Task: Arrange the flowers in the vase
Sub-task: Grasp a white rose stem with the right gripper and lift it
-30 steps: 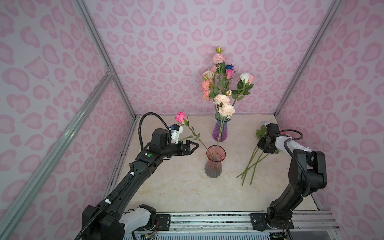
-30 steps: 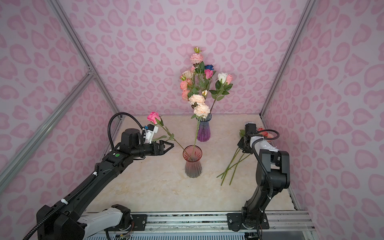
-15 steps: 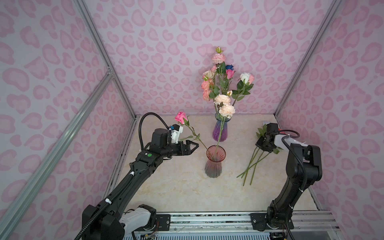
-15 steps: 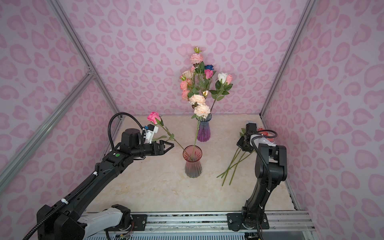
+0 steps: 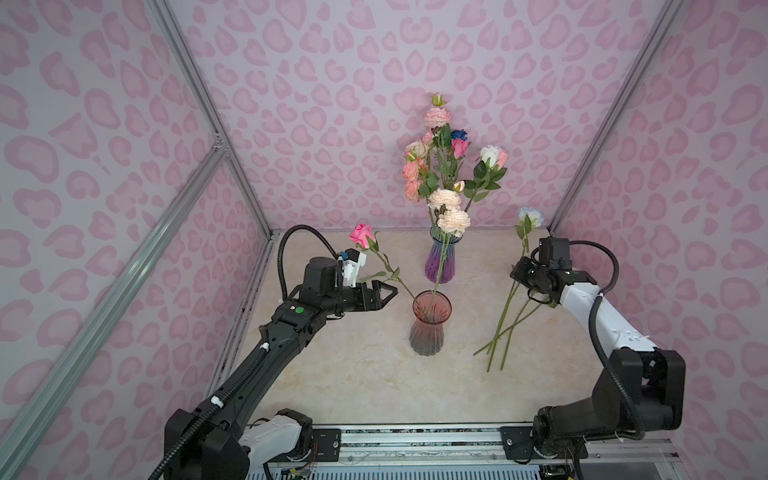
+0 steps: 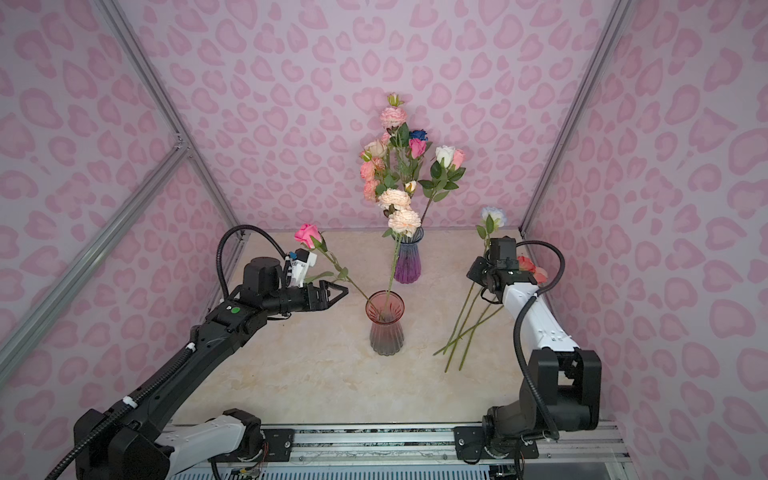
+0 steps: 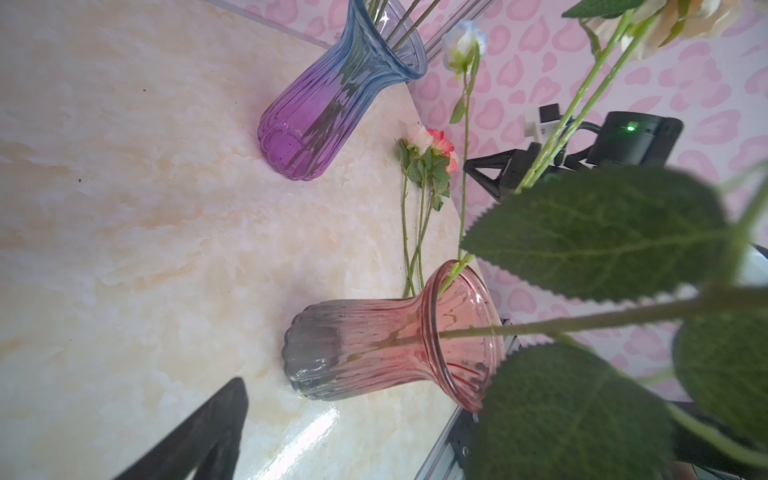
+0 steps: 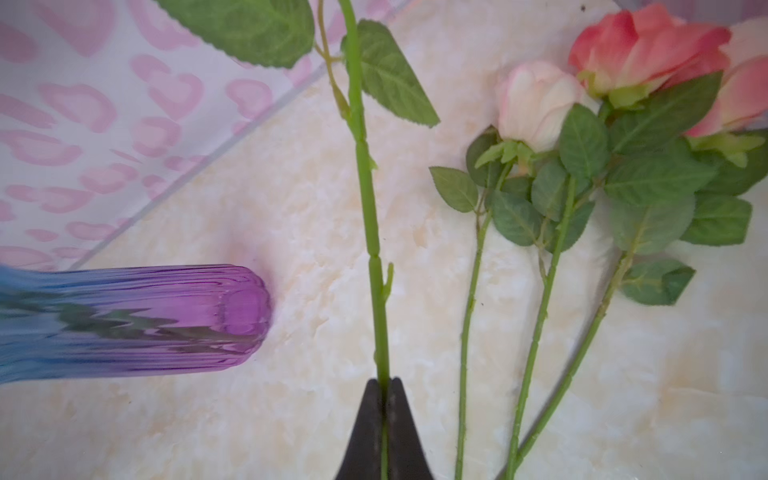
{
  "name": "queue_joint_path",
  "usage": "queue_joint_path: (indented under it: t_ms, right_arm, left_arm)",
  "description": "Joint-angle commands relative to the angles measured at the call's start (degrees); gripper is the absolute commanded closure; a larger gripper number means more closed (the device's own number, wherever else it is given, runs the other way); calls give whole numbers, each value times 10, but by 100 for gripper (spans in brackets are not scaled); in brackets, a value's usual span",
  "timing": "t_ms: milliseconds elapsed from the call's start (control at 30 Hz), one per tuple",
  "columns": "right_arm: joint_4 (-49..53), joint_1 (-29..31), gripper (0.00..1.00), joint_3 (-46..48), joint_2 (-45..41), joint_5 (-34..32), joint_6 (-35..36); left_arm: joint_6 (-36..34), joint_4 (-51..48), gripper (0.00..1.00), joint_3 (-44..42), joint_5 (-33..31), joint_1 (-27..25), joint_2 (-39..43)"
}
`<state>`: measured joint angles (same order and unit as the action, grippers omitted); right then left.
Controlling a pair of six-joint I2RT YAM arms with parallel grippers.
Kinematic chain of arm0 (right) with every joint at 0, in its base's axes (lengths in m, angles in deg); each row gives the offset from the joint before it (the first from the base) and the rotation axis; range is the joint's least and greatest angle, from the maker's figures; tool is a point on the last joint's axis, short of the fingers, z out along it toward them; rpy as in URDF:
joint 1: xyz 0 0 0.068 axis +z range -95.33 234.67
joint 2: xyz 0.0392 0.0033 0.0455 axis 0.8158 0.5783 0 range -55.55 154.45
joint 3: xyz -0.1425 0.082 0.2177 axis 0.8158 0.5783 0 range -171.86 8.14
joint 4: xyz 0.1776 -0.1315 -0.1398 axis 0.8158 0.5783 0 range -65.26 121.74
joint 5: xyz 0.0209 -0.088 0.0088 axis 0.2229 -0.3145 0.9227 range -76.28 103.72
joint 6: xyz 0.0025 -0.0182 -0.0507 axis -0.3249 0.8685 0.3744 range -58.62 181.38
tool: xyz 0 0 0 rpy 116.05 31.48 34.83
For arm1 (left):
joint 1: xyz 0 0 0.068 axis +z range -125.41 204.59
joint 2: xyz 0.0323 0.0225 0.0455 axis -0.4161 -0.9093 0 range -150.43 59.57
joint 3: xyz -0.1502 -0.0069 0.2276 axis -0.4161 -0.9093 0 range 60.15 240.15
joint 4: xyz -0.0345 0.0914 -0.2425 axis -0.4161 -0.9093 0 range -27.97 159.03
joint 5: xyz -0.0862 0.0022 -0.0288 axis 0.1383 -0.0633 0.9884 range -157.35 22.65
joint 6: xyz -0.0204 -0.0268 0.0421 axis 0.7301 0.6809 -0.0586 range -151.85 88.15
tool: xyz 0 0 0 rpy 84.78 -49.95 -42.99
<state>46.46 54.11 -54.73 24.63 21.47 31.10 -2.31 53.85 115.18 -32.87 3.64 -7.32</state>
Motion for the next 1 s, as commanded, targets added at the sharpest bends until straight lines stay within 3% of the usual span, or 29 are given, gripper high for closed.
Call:
queue_joint_path:
  t_ms: [0, 267, 467, 700, 967]
  right_arm:
    - [-52, 19, 100, 30, -68, 16, 7]
    - [-99, 124, 100, 46, -258, -40, 34]
    - [-114, 233, 100, 14, -333, -120, 71]
    - [-174, 308, 100, -30, -323, -132, 92]
    - [-254, 405, 100, -104, -217, -158, 158]
  left_arm:
    - [-4, 4, 2, 5, 1, 1, 1]
    - [-7, 3, 2, 5, -6, 1, 3]
    - [-19, -10, 2, 3, -65, 3, 28]
    - [-24, -35, 2, 3, -147, 6, 46]
    - [-29, -49, 3, 5, -182, 7, 52]
